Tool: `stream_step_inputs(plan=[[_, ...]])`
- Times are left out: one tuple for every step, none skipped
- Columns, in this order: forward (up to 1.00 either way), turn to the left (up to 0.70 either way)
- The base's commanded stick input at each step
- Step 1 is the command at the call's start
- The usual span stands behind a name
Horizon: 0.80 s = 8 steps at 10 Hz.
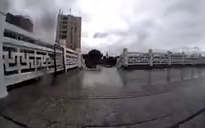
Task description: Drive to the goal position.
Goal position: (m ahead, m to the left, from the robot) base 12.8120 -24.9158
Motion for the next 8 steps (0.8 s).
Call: stream_step_inputs(plan=[[0.45,-0.26],[0.45,-0.26],[0.45,-0.26],[0.45,-0.26],[0.45,-0.26],[0.45,-0.26],[0.45,-0.26],[0.45,-0.26]])
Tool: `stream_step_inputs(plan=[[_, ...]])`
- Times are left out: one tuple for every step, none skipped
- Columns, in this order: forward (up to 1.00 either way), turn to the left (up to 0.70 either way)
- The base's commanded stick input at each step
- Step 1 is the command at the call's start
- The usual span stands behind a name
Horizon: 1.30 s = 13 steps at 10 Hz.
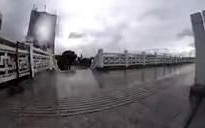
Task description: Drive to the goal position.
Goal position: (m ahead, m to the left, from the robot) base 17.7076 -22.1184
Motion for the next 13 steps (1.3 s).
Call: stream_step_inputs(plan=[[0.45,-0.26],[0.45,-0.26],[0.45,-0.26],[0.45,-0.25],[0.45,-0.13],[0.45,-0.05],[0.45,0.0],[0.45,0.0],[0.45,-0.01],[0.45,-0.07],[0.45,-0.13],[0.45,-0.26],[0.45,-0.26]])
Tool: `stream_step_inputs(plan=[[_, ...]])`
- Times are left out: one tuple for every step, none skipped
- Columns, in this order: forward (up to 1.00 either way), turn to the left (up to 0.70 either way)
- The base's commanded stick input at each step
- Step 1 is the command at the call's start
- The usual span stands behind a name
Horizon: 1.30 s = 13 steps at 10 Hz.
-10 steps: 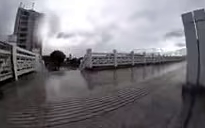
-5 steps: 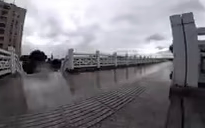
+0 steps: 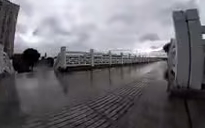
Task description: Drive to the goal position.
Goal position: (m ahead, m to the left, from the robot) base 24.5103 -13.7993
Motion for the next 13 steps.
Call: stream_step_inputs(plan=[[0.45,-0.26],[0.45,-0.27],[0.45,-0.26],[0.45,-0.26],[0.45,-0.26],[0.45,-0.26],[0.45,-0.26],[0.45,-0.24],[0.45,-0.14],[0.45,-0.03],[0.45,0.0],[0.45,0.0],[0.45,0.0]])
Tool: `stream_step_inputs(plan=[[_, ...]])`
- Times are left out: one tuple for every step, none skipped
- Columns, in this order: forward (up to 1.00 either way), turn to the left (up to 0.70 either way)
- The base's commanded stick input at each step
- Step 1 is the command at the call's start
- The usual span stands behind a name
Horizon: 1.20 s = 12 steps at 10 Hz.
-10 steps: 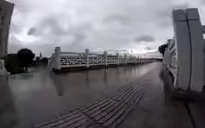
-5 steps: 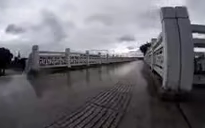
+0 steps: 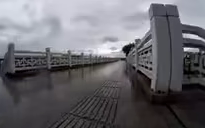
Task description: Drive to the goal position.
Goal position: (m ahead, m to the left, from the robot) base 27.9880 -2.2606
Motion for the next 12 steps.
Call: stream_step_inputs(plan=[[0.45,0.0],[0.45,0.0],[0.55,0.0],[0.6,0.0],[0.6,0.0],[0.6,0.0],[0.6,0.0],[0.6,0.0],[0.6,0.0],[0.6,0.0],[0.6,0.0],[0.6,0.0]])
